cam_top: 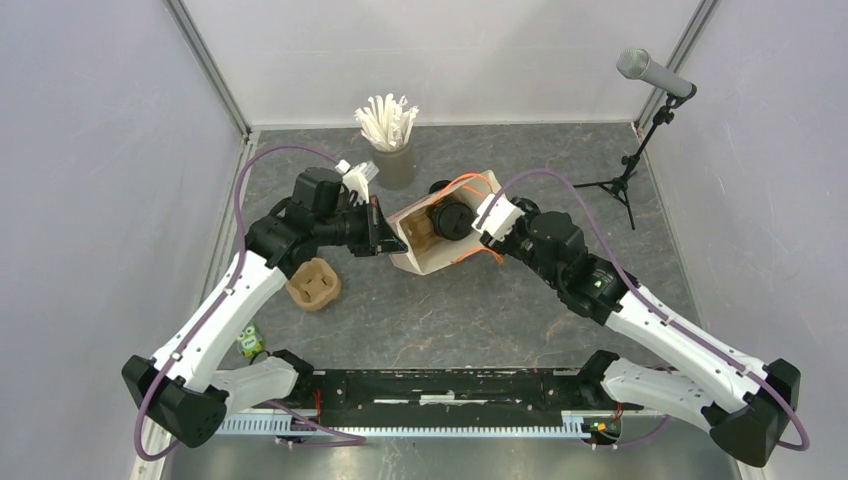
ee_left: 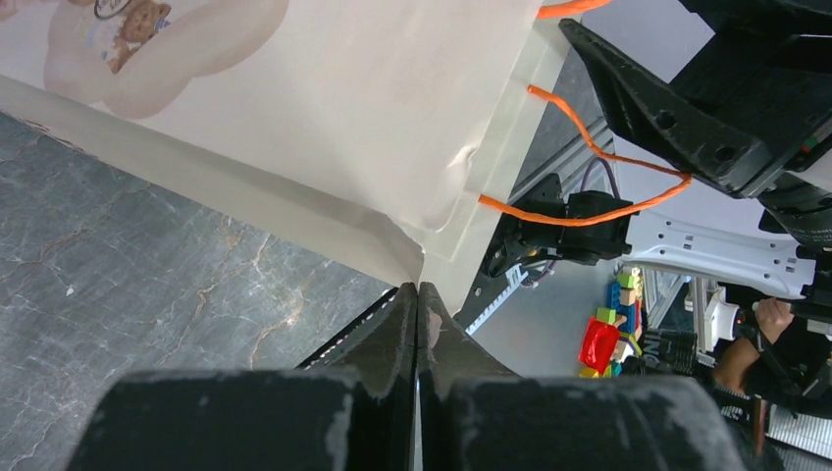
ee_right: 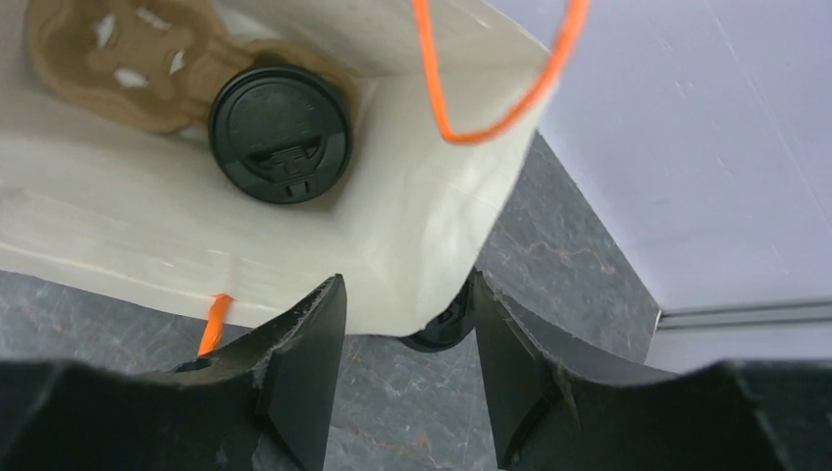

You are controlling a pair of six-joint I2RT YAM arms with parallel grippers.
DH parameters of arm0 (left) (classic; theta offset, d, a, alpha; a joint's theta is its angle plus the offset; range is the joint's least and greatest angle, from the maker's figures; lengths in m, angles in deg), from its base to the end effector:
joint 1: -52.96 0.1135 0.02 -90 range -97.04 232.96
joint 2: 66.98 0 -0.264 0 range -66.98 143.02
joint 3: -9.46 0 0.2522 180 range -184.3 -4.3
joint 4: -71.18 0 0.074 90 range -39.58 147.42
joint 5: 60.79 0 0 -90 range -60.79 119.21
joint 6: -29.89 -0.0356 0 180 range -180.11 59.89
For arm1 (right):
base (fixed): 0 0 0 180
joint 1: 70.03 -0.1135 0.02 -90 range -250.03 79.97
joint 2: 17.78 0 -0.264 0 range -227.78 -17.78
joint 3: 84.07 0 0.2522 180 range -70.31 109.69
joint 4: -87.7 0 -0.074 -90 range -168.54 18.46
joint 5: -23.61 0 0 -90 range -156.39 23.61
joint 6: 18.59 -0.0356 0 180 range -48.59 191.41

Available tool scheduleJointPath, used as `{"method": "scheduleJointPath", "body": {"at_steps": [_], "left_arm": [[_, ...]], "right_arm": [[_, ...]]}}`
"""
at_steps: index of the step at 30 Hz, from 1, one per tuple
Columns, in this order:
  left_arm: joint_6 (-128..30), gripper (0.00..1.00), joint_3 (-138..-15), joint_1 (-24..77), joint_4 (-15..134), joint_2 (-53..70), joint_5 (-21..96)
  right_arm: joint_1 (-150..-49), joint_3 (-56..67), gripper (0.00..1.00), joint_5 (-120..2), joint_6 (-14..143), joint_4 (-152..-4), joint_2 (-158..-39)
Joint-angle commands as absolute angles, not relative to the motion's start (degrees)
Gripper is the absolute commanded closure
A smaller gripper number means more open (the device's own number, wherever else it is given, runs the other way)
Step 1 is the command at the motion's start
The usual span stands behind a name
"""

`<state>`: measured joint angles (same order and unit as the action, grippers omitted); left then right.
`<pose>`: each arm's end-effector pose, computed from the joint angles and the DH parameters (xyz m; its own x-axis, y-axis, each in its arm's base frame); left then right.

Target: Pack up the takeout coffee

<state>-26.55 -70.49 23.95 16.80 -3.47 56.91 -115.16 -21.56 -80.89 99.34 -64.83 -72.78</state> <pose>0.1908 -0.1247 0.3563 -0.8627 -0.0813 -0.4992 0.3277 0.6619 -0.6741 0.1619 0.1500 0.3257 0.0308 -0.6118 -0.7904 -0.5723 0.6375 -0.5158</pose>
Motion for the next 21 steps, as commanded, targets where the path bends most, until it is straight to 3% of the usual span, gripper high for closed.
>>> {"method": "scheduleJointPath", "body": {"at_steps": [1, 6, 14, 21], "left_arm": [[-27.5, 0.98, -73.7, 23.6, 16.5, -2.9, 56.0], [-27.7, 0.98, -73.9, 23.7, 16.2, -2.6, 55.8], [-28.7, 0.98, -75.0, 23.7, 15.1, -2.4, 55.5], [-28.8, 0.98, -75.4, 23.7, 15.1, -2.1, 55.8]], "right_arm": [[-114.3, -19.7, 0.43, -87.4, 93.6, -70.4, -72.1], [-112.1, -16.9, 0.42, -85.9, 87.2, -69.8, -73.8], [-108.7, -6.9, 0.28, -79.9, 77.2, -60.2, -79.2], [-102.9, -3.0, 0.27, -72.7, 73.4, -54.4, -82.3]]}}
